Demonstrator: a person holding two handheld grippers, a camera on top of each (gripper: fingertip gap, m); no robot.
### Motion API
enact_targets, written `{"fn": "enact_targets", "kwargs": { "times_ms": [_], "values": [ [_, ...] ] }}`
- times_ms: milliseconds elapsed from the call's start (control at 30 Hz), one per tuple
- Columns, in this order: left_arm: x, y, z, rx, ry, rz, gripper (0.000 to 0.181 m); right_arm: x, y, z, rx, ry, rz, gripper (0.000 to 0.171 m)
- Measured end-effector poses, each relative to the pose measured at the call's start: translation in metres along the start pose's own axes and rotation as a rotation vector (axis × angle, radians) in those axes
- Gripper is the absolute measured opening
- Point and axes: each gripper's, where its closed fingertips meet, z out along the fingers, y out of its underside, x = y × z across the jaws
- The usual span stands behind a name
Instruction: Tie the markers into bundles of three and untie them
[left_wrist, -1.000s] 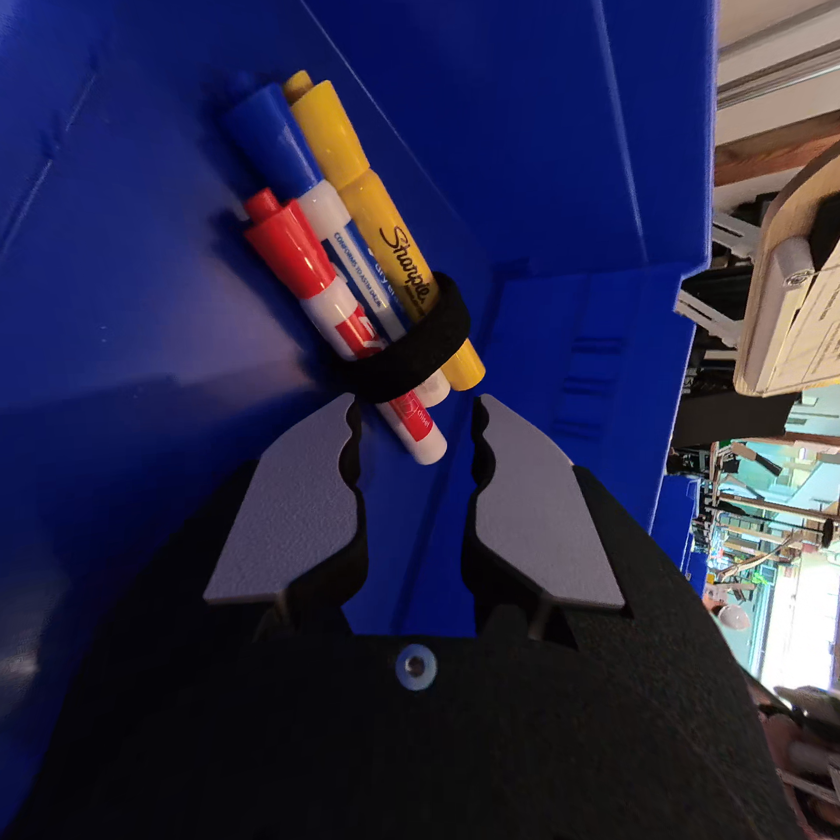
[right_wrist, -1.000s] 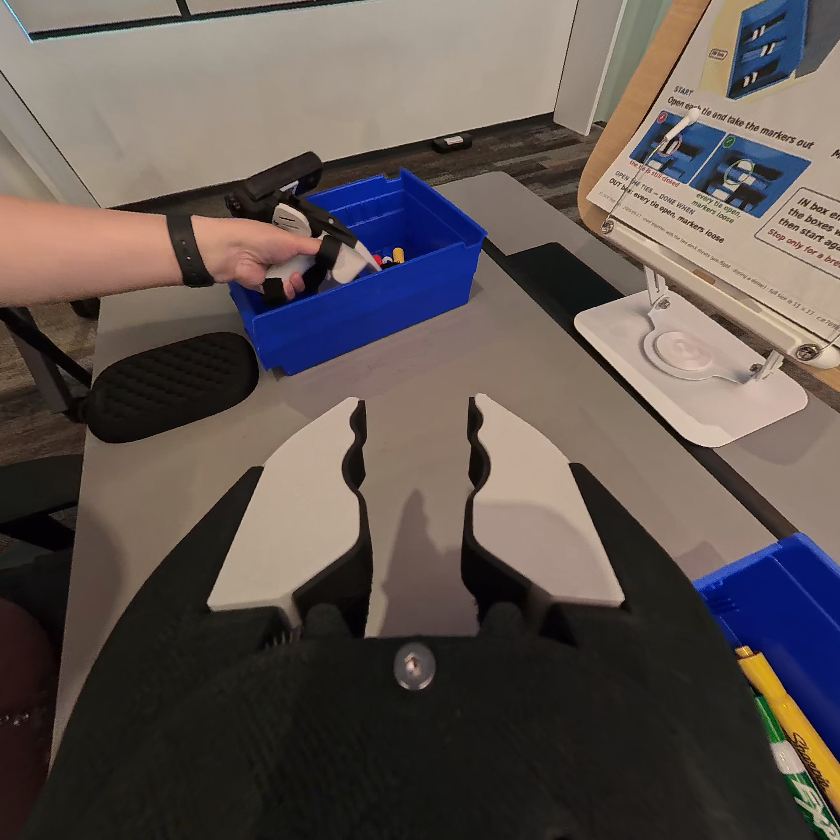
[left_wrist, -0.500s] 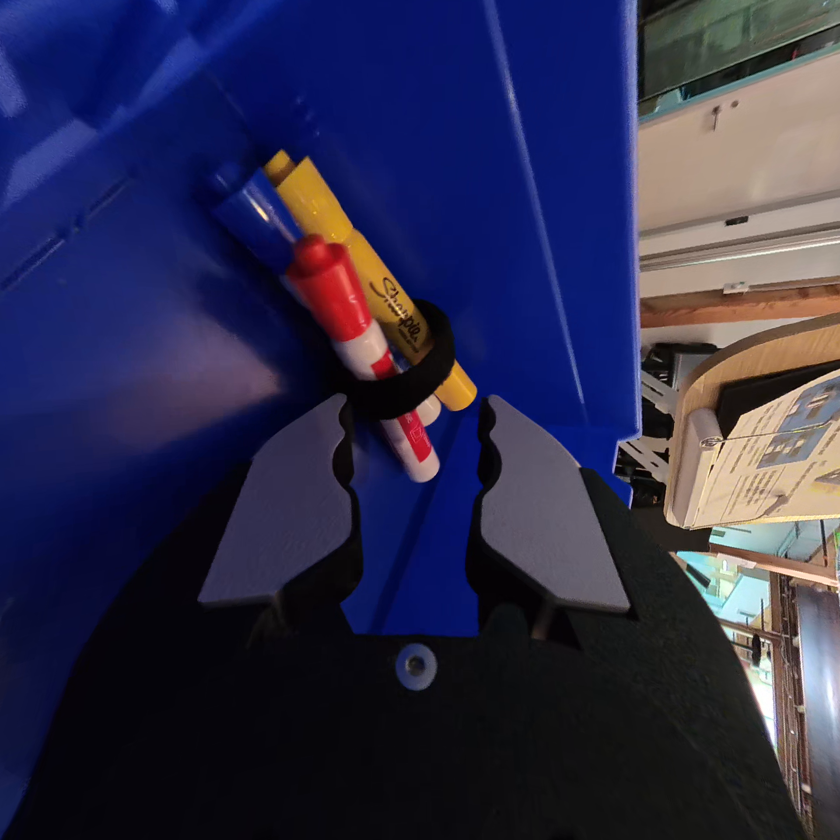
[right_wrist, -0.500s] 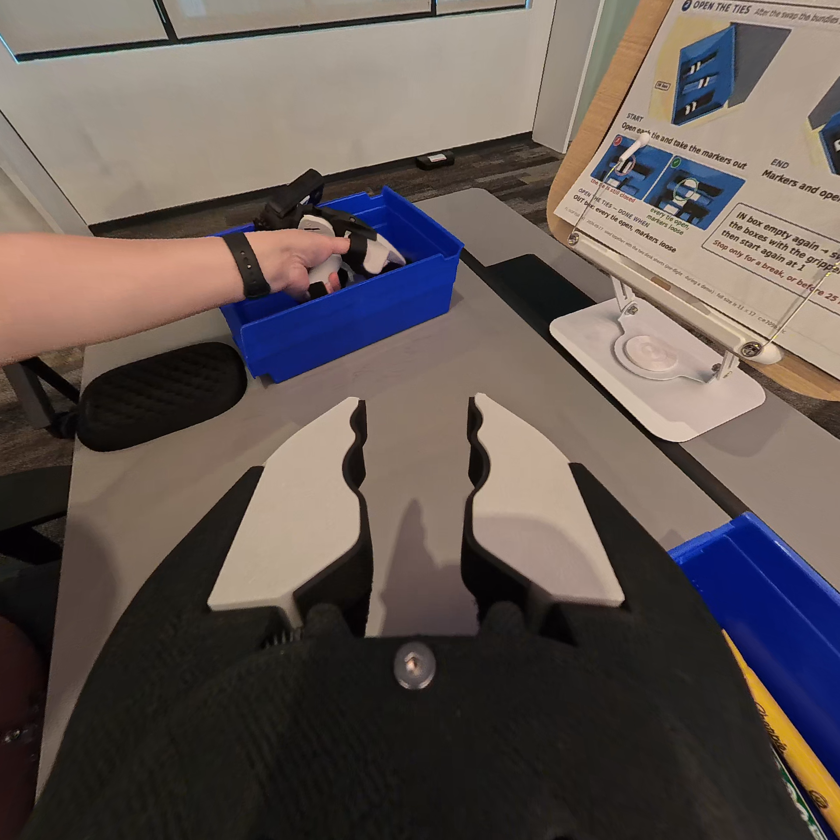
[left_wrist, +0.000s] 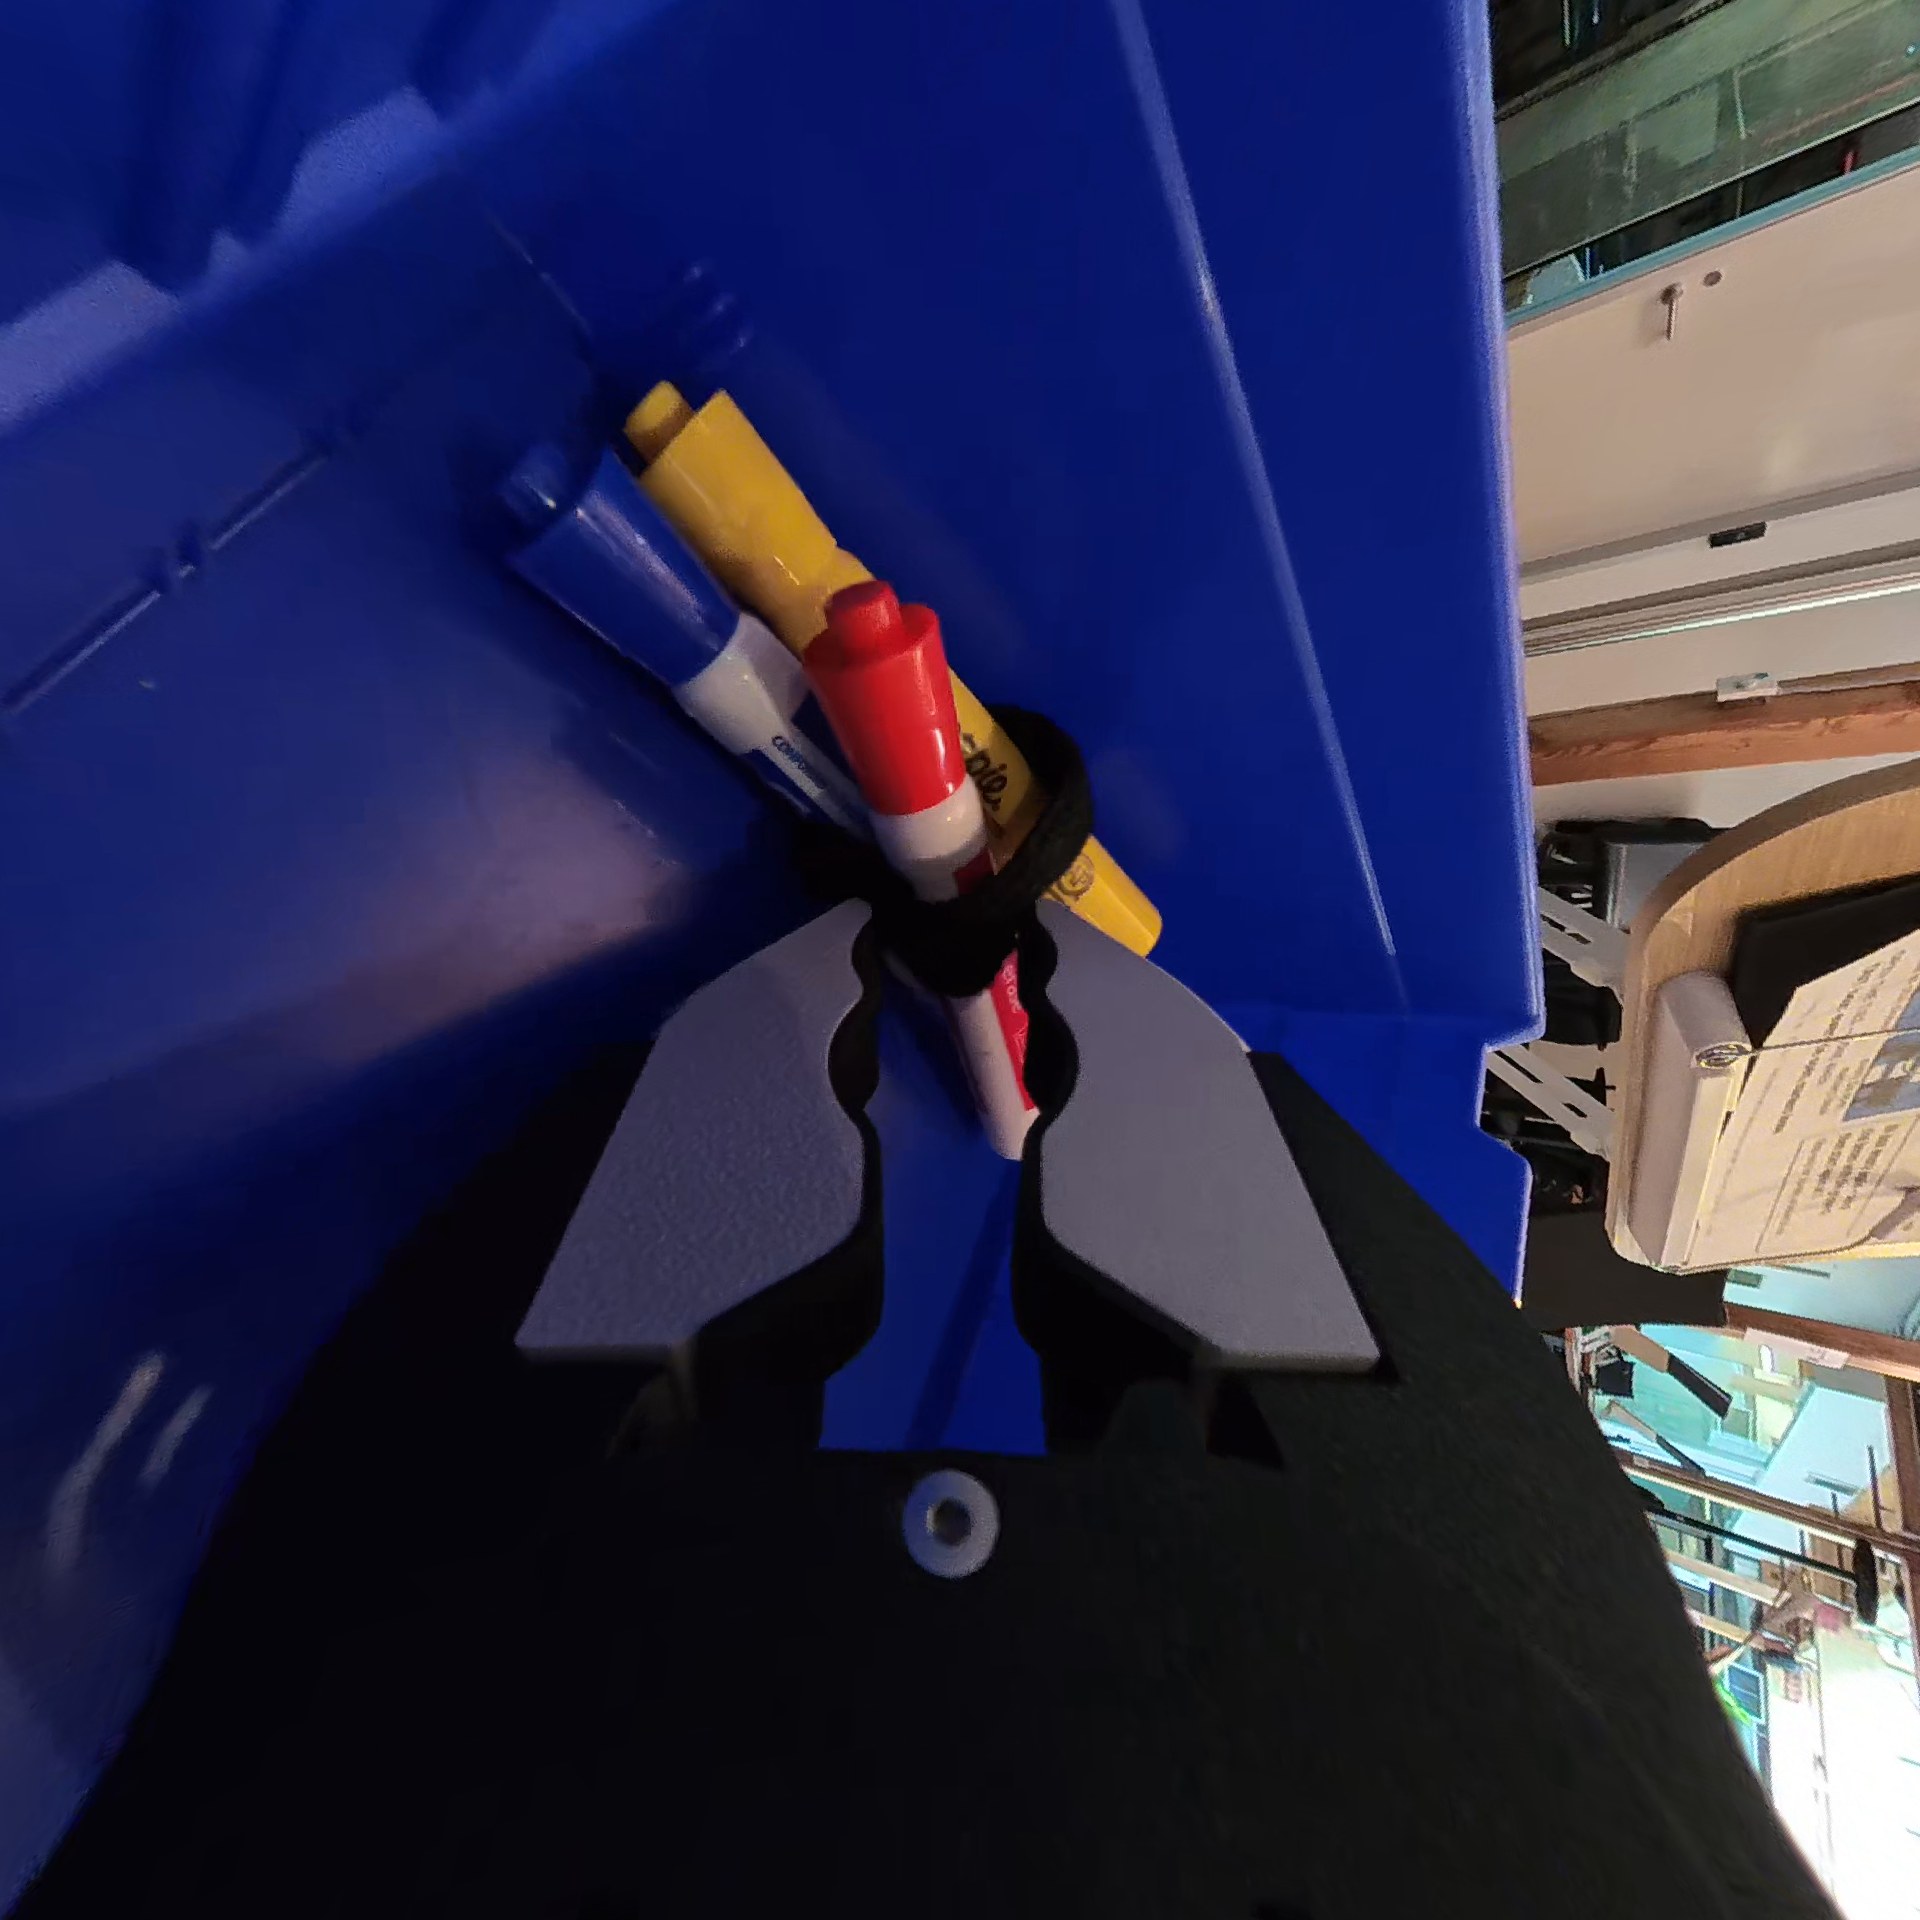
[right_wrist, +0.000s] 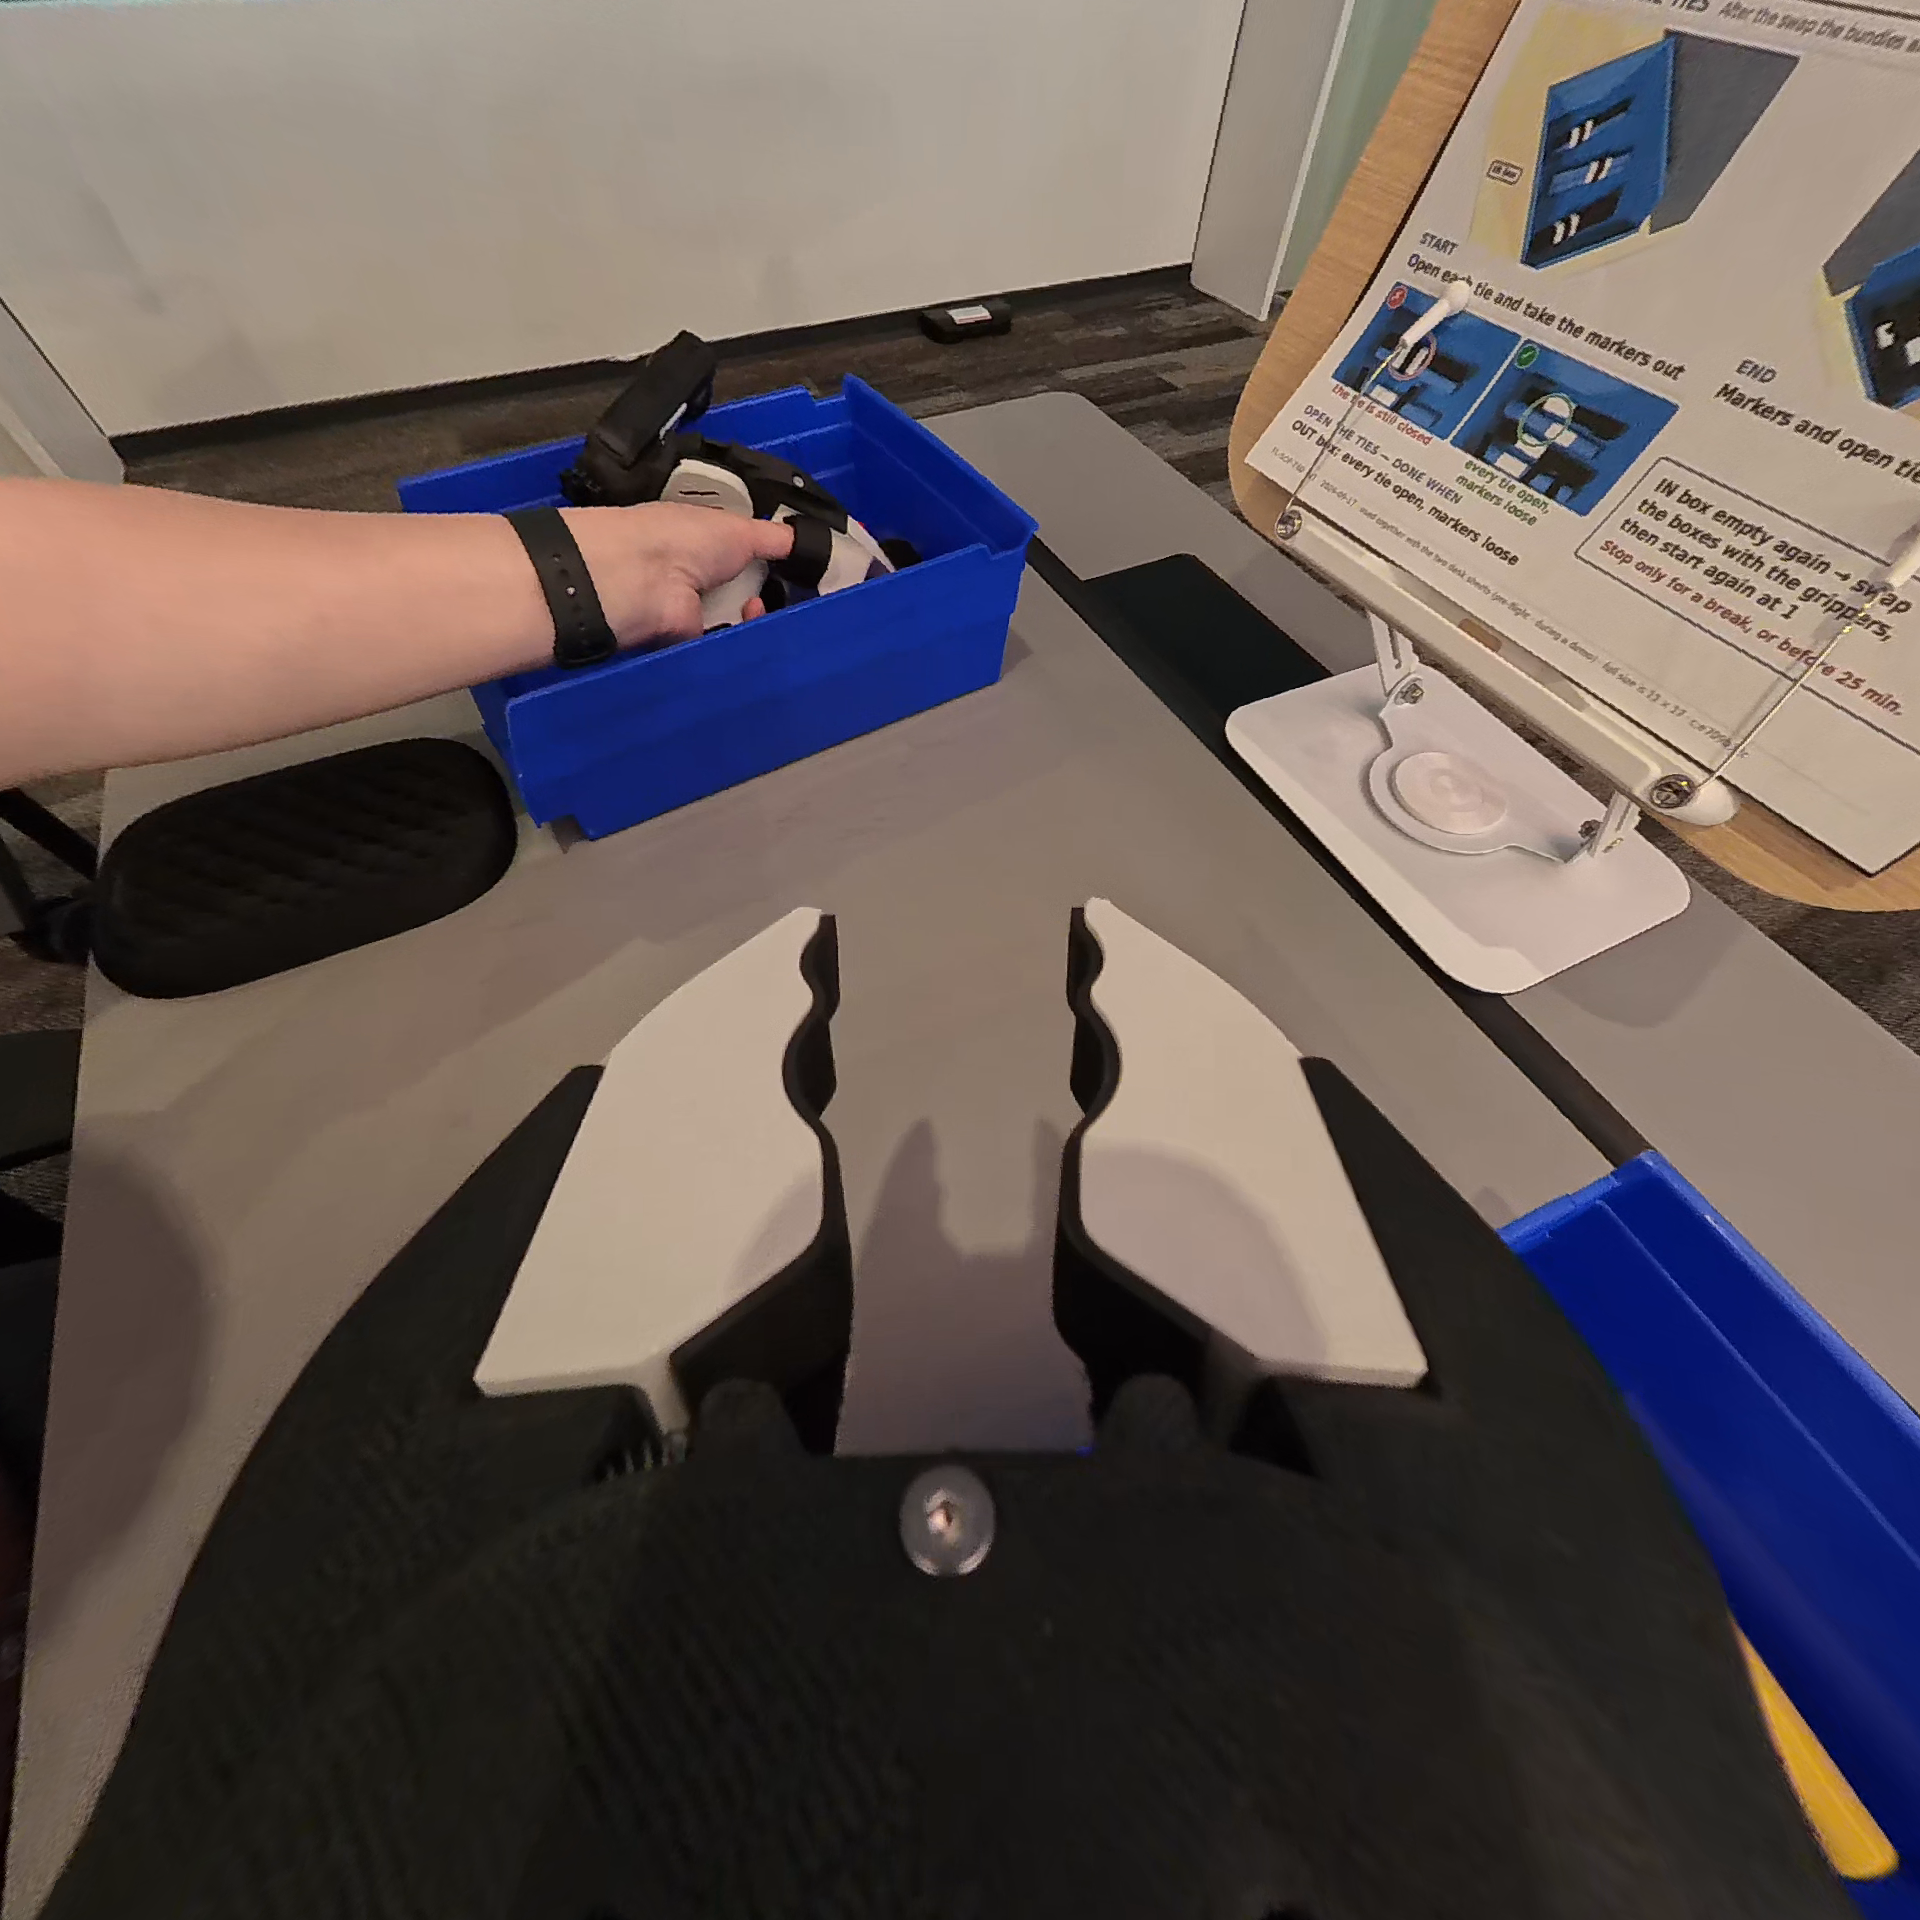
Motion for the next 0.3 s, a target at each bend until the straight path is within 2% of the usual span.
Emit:
{"fn": "enact_targets", "kwargs": {
  "times_ms": [300],
  "values": [
    [0.01,0.0,-0.012,-0.048,0.074,-0.044,0.016,0.0,-0.002,-0.004,0.011,0.002,-0.006,0.043]
  ]
}}
